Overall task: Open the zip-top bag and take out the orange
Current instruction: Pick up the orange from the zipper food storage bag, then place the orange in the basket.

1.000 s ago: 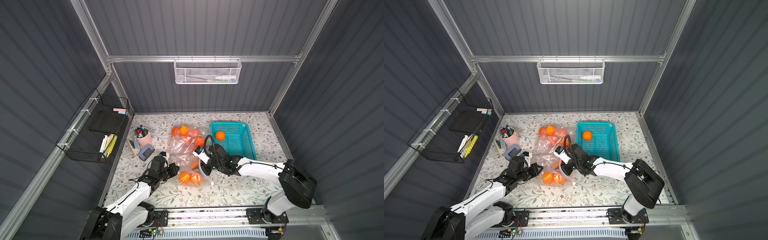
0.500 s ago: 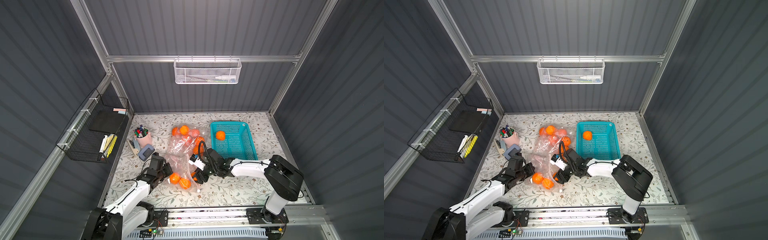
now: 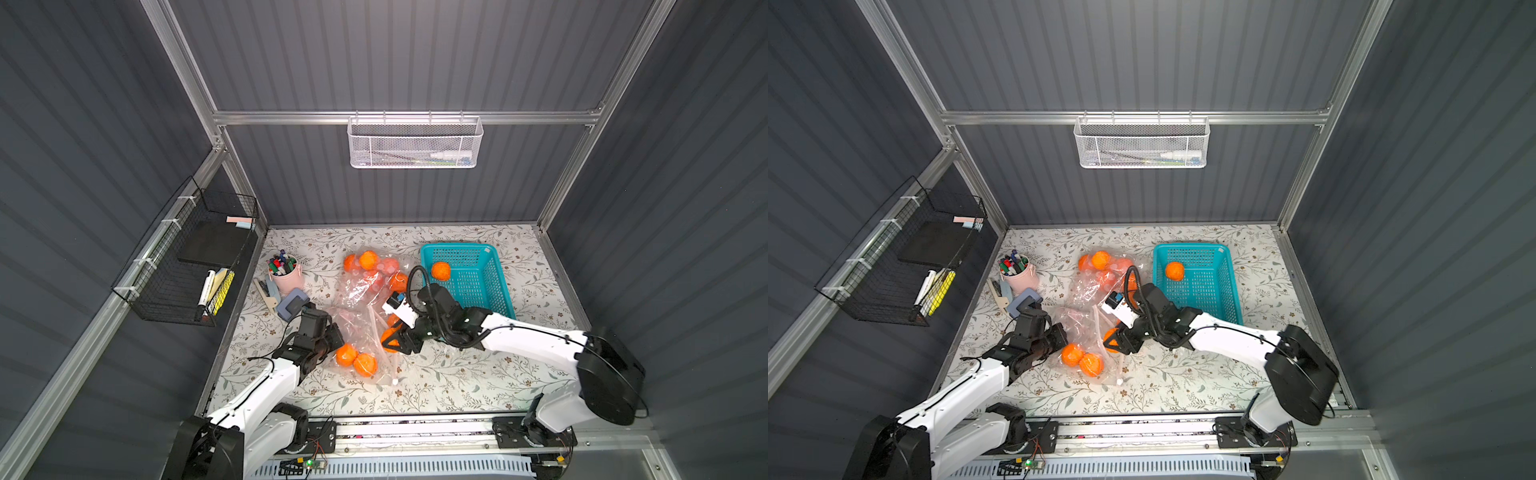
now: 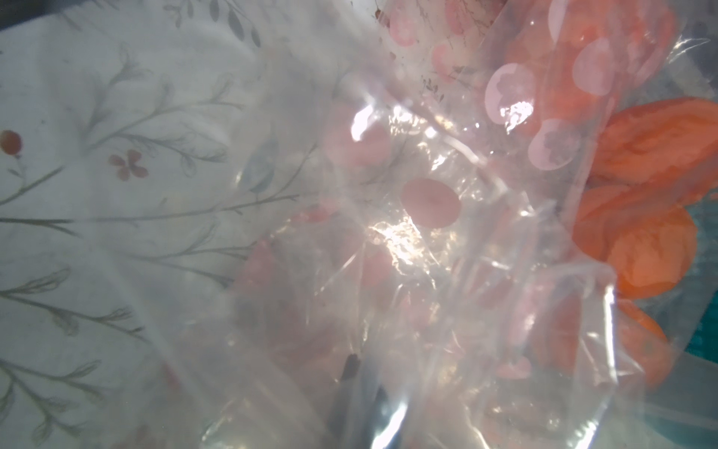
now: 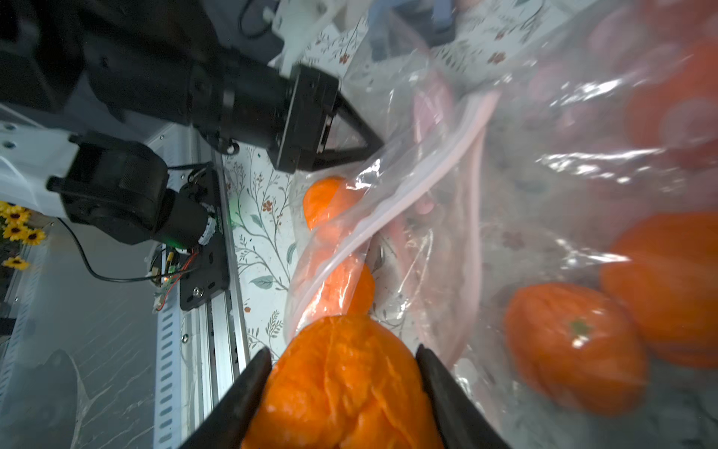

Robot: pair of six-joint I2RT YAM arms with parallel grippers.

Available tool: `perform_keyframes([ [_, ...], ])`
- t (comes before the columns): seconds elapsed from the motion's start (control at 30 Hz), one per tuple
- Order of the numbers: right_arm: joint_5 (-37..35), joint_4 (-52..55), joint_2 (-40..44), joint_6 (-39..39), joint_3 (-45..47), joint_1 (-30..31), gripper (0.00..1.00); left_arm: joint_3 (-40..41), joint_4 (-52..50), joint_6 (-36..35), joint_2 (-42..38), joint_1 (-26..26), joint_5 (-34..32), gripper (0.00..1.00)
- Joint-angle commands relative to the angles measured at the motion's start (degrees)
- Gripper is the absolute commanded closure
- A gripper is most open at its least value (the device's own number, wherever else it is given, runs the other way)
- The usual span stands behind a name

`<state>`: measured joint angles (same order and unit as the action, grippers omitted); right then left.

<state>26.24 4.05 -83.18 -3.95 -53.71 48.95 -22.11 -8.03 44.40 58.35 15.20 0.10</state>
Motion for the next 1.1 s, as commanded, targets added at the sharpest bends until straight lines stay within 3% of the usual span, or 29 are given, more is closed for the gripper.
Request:
perform_keyframes([
  [0.0, -6.6, 6.5, 4.9, 0.9, 0.6, -6.1, 0.48, -0.9, -1.2, -1.3, -1.3, -0.3, -1.3, 1.0],
  [0.17, -12.7, 7.5, 6.3, -6.7, -0.2, -22.4, 0.48, -0.9, -1.1, -1.6, -1.2, -0.3, -0.9, 1.0],
  [0.33, -16.5, 1.9, -2.8, -19.0, -1.6, -34.5, 0.46, -1.0, -1.1, -2.3, -1.0, -0.3, -0.8, 1.0],
  [0.63, -24.3, -6.2, -22.4, -27.7, -11.8, -36.7, 0.42, -1.1, -0.9, -2.5, -0.4, -0.3, -0.6, 1.0],
  [0.83, -23.5, -9.2, -29.5, -32.8, -16.4, -37.5, 0.42, -0.9, -0.9, -2.7, -0.7, -0.3, -0.5, 1.0],
  [1.07, -16.6, -13.5, -33.8, -36.0, -17.9, -37.5, 0.43, -1.0, -0.7, -2.8, -0.2, -0.3, -0.4, 1.0],
])
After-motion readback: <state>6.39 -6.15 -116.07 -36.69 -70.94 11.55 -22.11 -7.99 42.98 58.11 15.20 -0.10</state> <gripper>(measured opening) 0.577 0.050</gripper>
